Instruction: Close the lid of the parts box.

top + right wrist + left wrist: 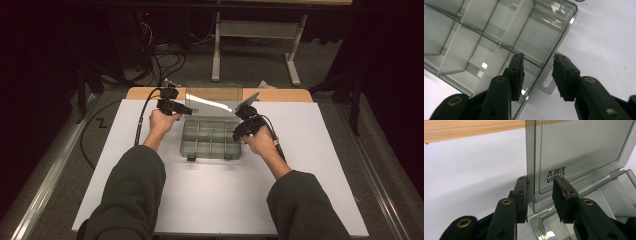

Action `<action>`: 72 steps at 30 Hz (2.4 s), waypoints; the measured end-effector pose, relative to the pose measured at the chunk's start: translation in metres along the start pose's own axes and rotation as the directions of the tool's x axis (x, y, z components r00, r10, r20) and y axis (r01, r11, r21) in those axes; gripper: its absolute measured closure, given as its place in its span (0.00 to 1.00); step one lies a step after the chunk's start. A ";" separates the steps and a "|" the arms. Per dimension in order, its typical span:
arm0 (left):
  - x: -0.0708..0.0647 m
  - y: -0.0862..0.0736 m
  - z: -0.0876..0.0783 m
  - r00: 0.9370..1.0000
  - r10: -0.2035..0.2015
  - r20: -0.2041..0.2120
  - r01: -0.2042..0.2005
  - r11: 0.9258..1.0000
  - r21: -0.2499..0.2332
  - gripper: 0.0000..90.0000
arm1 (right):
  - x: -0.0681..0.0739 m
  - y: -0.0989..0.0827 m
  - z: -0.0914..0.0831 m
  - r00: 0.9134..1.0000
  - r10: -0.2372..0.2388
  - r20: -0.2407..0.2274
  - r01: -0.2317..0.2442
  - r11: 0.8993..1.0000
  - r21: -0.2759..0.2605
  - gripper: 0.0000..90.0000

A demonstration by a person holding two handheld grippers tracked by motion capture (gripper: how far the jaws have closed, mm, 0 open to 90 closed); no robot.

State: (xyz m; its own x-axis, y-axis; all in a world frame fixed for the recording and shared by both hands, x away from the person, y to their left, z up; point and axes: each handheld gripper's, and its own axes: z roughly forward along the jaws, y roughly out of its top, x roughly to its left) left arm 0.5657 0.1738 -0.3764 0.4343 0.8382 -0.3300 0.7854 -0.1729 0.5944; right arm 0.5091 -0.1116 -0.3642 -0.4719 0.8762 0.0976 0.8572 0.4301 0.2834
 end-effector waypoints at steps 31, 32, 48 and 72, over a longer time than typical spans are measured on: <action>-0.023 -0.009 -0.016 0.976 0.195 -0.096 -0.194 0.981 0.025 0.73 | 0.002 -0.008 0.001 1.000 -0.014 0.017 0.015 0.998 -0.059 0.70; -0.024 -0.009 -0.016 0.975 0.198 -0.098 -0.197 0.980 0.023 0.73 | 0.002 -0.008 0.001 1.000 -0.014 0.016 0.015 0.998 -0.062 0.70; -0.028 -0.019 -0.018 0.967 0.223 -0.121 -0.224 0.975 0.004 0.73 | 0.005 -0.020 0.002 0.997 -0.058 0.045 0.064 0.988 -0.143 0.71; -0.033 -0.024 -0.023 0.957 0.260 -0.129 -0.259 0.966 0.018 0.72 | 0.008 -0.027 0.003 0.995 -0.085 0.052 0.093 0.978 -0.188 0.65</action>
State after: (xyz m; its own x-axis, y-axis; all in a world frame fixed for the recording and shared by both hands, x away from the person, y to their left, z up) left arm 0.5226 0.1626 -0.3626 0.5626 0.8240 -0.0669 0.6536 -0.3938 0.6463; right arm 0.4829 -0.1156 -0.3737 -0.5315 0.8467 0.0238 0.7553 0.4610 0.4658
